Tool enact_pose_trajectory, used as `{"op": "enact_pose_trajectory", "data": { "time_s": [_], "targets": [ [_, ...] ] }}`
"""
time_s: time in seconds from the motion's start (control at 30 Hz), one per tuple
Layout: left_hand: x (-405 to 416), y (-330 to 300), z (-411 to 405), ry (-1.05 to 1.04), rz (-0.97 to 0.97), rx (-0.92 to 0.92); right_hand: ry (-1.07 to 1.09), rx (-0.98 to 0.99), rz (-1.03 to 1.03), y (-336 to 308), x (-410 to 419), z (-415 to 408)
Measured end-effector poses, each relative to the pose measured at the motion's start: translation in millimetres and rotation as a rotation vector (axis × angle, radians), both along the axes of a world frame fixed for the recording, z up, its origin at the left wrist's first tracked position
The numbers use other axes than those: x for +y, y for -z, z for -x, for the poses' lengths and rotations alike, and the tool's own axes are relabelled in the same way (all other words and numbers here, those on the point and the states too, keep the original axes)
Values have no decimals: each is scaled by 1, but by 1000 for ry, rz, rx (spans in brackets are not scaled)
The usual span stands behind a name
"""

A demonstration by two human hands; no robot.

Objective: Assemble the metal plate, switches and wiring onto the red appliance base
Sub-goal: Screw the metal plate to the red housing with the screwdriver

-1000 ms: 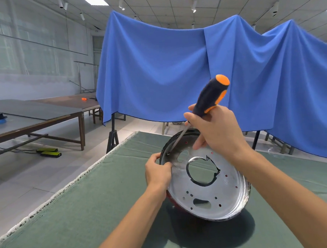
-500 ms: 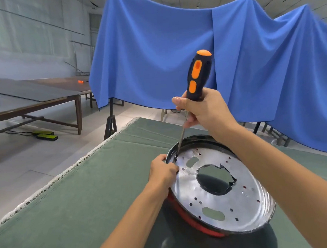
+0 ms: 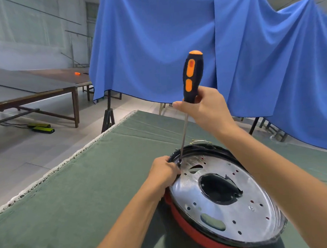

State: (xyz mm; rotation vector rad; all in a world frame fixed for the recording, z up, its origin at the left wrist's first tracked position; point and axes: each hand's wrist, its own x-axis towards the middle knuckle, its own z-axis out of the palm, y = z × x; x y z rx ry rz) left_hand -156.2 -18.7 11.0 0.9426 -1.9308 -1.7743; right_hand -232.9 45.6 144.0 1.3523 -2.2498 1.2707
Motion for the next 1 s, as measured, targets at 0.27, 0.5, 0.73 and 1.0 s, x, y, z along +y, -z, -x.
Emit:
{"op": "enact_pose_trajectory", "data": {
  "time_s": [0.27, 0.5, 0.73, 1.0],
  "targets": [
    [3, 6, 2, -82, 181, -211, 190, 65, 17, 16, 2, 13],
    [-1, 5, 4, -82, 556, -114, 352, 148, 112, 23, -1, 11],
    [-6, -13, 14, 20, 650, 224, 357, 126, -21, 21, 7, 17],
    [-13, -10, 22, 123, 834, 200, -206, -375, 118, -14, 24, 24]
  ]
}}
